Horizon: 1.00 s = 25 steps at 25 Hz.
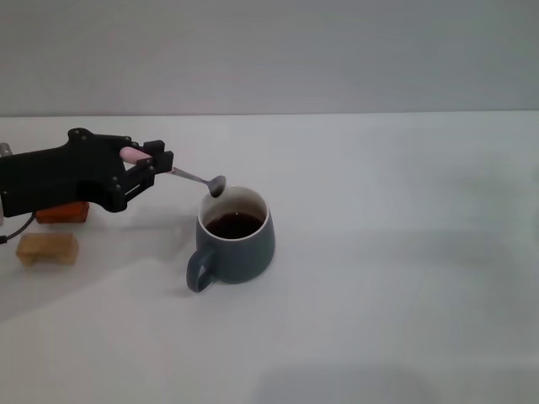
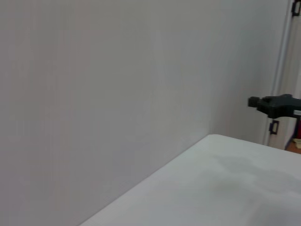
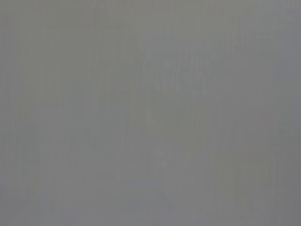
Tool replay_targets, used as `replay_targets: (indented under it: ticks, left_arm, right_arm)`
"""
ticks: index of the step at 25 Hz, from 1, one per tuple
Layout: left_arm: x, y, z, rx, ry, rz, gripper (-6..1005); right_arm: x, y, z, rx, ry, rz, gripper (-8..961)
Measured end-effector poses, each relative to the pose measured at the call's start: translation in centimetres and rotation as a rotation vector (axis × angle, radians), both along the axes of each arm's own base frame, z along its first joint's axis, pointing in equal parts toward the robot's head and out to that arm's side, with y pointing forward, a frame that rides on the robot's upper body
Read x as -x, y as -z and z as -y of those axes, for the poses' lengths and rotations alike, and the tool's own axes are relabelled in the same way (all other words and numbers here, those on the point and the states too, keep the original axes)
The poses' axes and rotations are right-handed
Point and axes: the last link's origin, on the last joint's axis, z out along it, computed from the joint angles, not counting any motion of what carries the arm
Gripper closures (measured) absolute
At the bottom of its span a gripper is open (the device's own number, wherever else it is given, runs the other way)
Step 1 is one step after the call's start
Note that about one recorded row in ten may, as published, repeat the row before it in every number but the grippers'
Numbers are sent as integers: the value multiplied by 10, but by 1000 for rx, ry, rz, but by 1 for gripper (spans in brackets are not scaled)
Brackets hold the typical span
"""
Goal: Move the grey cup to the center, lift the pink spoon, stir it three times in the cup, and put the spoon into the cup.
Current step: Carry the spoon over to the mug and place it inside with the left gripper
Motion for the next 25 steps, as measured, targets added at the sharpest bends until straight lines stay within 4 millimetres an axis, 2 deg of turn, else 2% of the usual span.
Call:
replay_targets:
  ticks: [7, 15, 16, 18, 21, 25]
  left_arm:
    - [-4, -1, 10, 40, 14, -28, 854]
    - [-1, 1, 11, 52, 5, -64, 854]
    - [-2, 9, 11, 73, 1, -121, 854]
    - [-2, 13, 11, 73, -5, -162, 854]
    - [-2, 13, 11, 73, -5, -162, 854]
    - [-9, 18, 9, 44, 1, -245, 854]
  right_arm:
    - [1, 0, 0, 1, -4, 1, 902]
    - [1, 1, 2, 3, -6, 4, 902]
    - [1, 1, 2, 3, -6, 4, 902]
    - [1, 1, 3, 2, -6, 5, 903]
    - [0, 0, 4, 1, -6, 4, 903]
    - [0, 0, 6, -3, -7, 2, 903]
